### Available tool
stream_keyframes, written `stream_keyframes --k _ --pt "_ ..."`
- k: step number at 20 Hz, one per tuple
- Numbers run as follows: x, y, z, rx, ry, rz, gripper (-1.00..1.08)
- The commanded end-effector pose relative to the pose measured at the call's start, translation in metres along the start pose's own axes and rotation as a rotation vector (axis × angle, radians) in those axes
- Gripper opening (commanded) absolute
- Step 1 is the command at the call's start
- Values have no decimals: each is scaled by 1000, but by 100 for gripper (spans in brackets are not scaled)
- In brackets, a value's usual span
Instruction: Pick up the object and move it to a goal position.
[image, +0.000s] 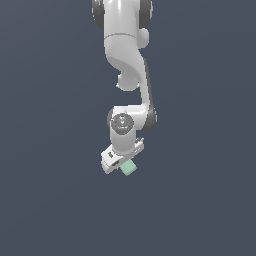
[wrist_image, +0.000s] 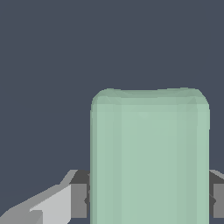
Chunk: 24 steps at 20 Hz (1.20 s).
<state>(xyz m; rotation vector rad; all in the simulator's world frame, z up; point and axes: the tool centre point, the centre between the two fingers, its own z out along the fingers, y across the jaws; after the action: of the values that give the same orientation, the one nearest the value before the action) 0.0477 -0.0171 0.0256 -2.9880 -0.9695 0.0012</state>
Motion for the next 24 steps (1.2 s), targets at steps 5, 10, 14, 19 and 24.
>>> stream_keyframes --k 5,10,14,19,24 --pt "-11 -18 -24 0 1 0 -100" --pt "-25 -40 -52 -1 0 0 -100" --pt "-38 -60 -78 -1 0 0 -100" --pt "-54 -85 -110 -2 -1 0 -100" --pt "-69 -110 -143 -2 -1 0 -100"
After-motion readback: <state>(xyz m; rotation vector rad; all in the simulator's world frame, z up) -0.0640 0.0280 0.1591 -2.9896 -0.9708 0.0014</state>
